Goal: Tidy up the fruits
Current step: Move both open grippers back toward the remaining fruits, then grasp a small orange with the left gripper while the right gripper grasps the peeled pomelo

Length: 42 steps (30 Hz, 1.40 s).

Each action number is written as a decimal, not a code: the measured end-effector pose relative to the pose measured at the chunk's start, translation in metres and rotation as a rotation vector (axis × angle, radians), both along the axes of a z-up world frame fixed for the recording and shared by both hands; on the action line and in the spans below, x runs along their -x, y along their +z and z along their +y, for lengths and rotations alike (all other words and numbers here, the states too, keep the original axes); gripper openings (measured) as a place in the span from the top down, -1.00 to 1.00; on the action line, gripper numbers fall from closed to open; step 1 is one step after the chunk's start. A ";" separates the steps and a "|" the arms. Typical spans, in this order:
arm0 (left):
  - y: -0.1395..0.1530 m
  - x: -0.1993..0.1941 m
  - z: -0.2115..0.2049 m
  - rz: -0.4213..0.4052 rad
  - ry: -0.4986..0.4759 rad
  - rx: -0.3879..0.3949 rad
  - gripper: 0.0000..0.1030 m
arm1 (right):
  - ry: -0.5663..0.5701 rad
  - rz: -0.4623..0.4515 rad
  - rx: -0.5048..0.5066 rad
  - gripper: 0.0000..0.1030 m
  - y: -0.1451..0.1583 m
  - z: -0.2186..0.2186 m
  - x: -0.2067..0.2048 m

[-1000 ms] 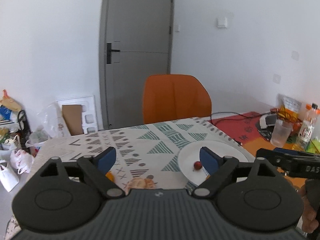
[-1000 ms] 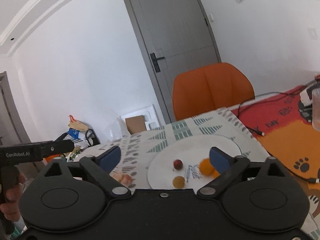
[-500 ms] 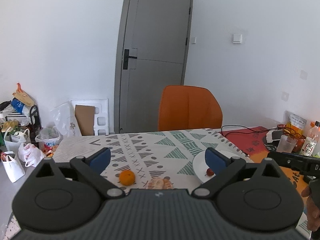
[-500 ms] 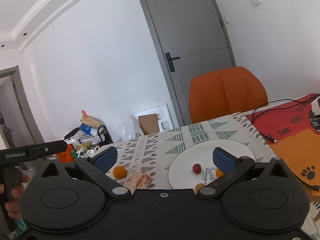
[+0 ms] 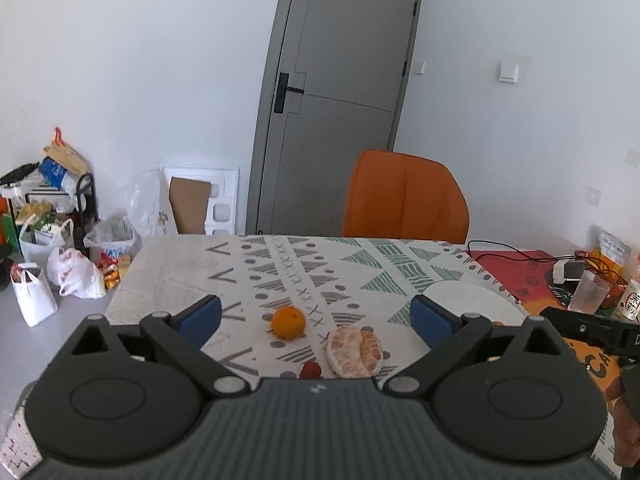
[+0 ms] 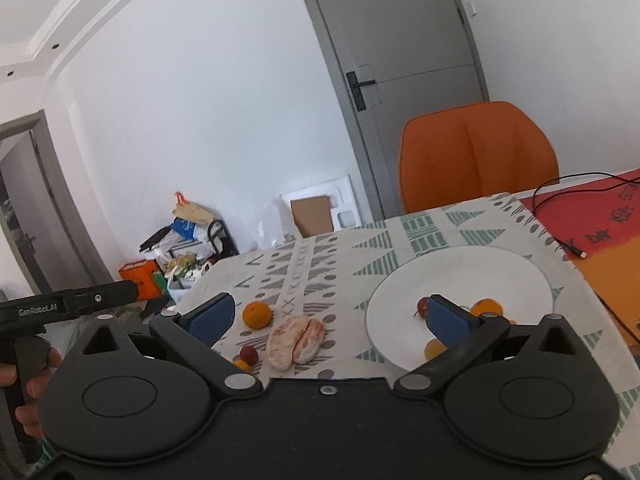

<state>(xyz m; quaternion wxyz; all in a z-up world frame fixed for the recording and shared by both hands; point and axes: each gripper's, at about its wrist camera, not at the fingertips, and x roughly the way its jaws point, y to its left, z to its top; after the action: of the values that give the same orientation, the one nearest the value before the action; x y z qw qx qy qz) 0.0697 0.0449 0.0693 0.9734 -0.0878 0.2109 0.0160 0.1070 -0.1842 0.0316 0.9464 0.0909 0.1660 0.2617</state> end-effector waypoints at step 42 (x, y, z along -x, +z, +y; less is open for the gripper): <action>-0.118 -0.073 0.016 0.198 -0.051 0.081 0.52 | 0.119 0.183 0.121 0.45 -0.078 0.093 -0.098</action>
<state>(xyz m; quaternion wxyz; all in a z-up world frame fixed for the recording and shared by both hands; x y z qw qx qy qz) 0.1427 0.0607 -0.0491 0.9436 -0.1198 0.3085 -0.0086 0.2048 -0.0915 -0.0463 0.9139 0.0469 0.2723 0.2975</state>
